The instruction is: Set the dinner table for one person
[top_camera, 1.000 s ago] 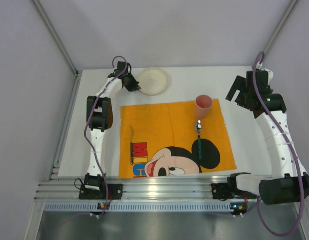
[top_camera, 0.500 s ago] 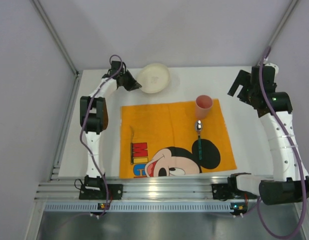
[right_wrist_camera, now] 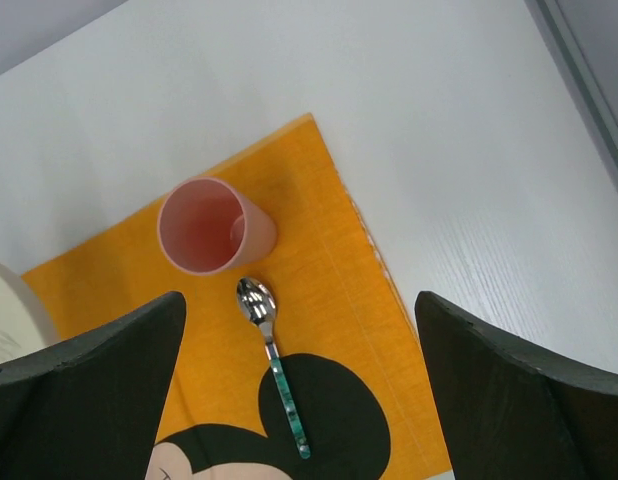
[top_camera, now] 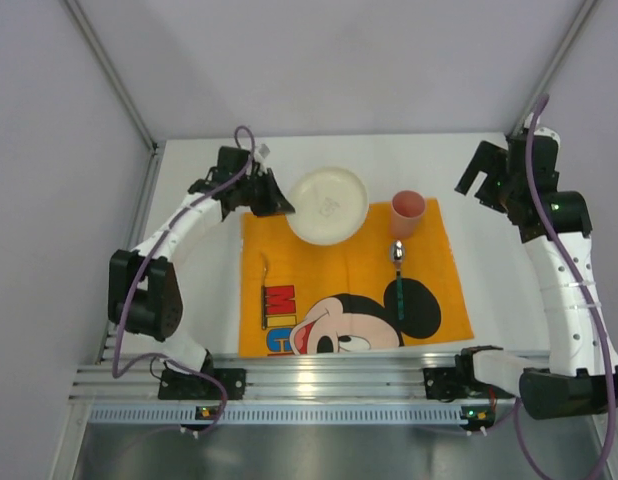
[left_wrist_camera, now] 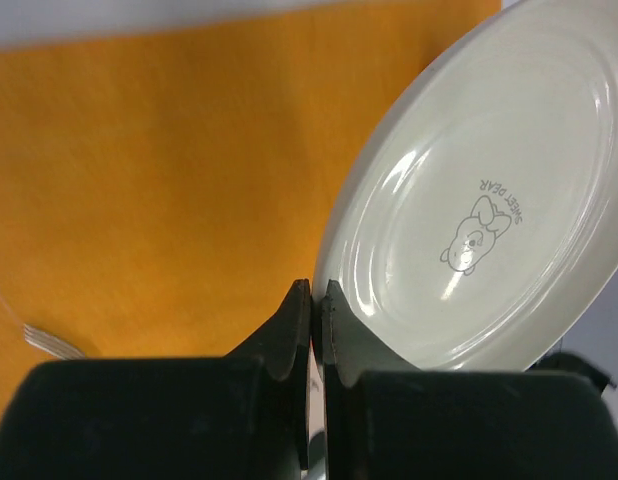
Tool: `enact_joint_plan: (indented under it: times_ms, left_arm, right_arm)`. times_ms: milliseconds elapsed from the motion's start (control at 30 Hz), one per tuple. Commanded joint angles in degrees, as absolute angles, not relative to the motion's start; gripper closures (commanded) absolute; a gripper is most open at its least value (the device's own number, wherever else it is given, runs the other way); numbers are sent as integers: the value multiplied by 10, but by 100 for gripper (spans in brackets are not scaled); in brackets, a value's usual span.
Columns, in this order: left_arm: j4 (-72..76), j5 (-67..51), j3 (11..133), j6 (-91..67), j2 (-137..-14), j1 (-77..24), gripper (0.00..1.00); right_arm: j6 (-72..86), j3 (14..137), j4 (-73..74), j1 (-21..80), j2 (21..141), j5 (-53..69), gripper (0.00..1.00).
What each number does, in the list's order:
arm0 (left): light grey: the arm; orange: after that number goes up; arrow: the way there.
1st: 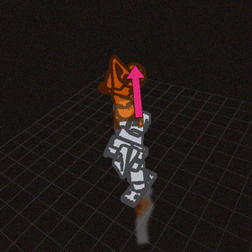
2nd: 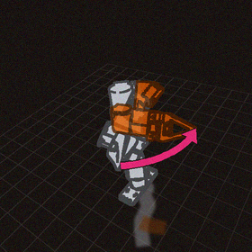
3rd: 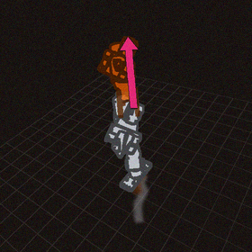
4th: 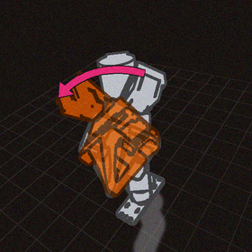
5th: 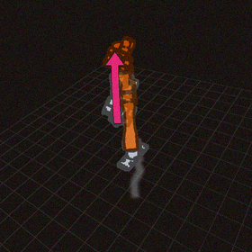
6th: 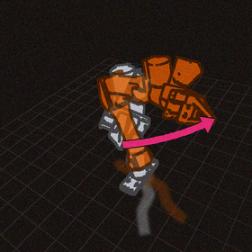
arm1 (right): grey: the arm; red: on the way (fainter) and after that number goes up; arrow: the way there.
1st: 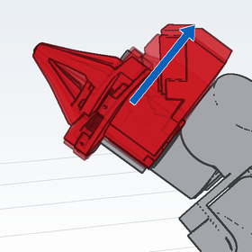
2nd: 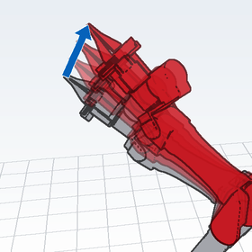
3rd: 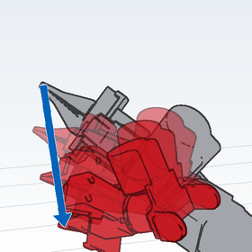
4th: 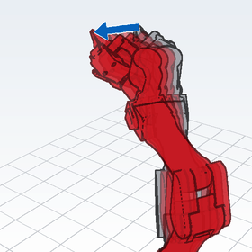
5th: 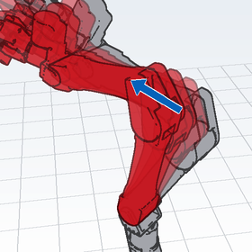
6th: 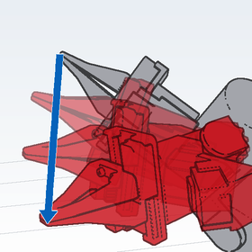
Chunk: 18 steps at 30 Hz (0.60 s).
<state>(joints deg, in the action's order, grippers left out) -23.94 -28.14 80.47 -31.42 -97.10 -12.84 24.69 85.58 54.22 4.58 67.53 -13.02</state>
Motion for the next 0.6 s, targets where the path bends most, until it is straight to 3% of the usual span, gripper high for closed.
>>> enact_joint_plan:
  times_ms: [0,200,533,567]
  left_arm:
    - [-280,-290,707,-260,-906,-200,100]
    - [-277,-216,566,-275,-842,-285,100]
    - [-266,-105,558,-272,-860,-317,100]
    - [-267,-80,562,-269,-865,-317,95]
  right_arm:
    - [254,843,539,39,636,-125,2]
    - [264,805,548,39,589,-123,2]
    - [264,773,591,38,527,-141,0]
    - [265,770,591,39,523,-140,0]
